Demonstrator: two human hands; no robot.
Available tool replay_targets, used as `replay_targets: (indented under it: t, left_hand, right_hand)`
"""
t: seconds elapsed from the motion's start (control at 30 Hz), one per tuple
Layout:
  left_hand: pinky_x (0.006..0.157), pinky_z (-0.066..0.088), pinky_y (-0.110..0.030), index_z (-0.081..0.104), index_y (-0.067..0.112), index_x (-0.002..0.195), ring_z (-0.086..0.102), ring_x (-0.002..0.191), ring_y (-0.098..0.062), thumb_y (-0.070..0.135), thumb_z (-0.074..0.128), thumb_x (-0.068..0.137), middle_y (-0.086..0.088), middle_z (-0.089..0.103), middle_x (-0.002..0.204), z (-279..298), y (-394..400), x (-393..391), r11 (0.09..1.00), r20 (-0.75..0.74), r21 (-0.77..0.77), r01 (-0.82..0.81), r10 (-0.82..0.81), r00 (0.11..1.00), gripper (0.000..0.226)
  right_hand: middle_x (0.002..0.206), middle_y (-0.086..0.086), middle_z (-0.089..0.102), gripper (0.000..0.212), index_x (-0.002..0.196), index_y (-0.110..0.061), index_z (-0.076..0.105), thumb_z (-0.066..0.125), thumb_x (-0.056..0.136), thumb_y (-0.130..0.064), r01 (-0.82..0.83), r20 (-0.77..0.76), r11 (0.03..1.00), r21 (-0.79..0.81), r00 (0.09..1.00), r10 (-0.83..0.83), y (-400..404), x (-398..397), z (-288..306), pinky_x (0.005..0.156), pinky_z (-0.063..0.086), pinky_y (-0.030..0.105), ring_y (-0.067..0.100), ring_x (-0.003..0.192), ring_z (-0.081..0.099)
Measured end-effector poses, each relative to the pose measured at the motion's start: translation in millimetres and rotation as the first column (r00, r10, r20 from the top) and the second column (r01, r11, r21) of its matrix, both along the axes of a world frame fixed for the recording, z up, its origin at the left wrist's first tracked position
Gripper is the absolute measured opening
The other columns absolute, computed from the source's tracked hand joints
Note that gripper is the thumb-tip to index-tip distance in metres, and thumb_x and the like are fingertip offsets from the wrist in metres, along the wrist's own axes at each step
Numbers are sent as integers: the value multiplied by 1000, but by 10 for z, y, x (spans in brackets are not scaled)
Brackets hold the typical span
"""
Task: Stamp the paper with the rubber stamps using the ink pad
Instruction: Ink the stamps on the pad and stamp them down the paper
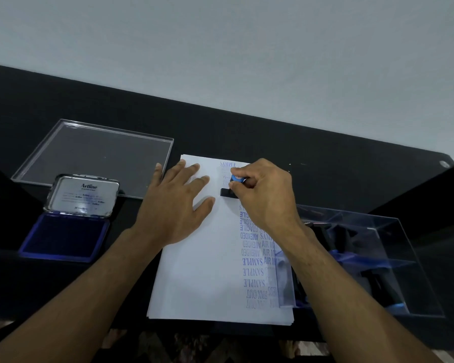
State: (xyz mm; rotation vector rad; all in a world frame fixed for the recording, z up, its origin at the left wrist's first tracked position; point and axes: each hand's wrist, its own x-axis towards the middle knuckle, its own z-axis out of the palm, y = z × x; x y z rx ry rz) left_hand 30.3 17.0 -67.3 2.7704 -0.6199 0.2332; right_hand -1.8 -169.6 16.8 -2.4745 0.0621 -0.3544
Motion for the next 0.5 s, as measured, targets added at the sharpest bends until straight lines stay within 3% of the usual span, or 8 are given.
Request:
replay_targets:
  t: [0.5]
  left_hand:
    - [122,16,-60,56,26,142,29,150,-25,65,27,96,-3,44,156,-14,9,-1,1000,16,-4,-1,1,1000,67]
  right_hand:
    - [108,1,67,29,115,-16,73,75,86,-22,-12,-42,999,-49,999,10,33,28,-14,91,55,30,13,90,65]
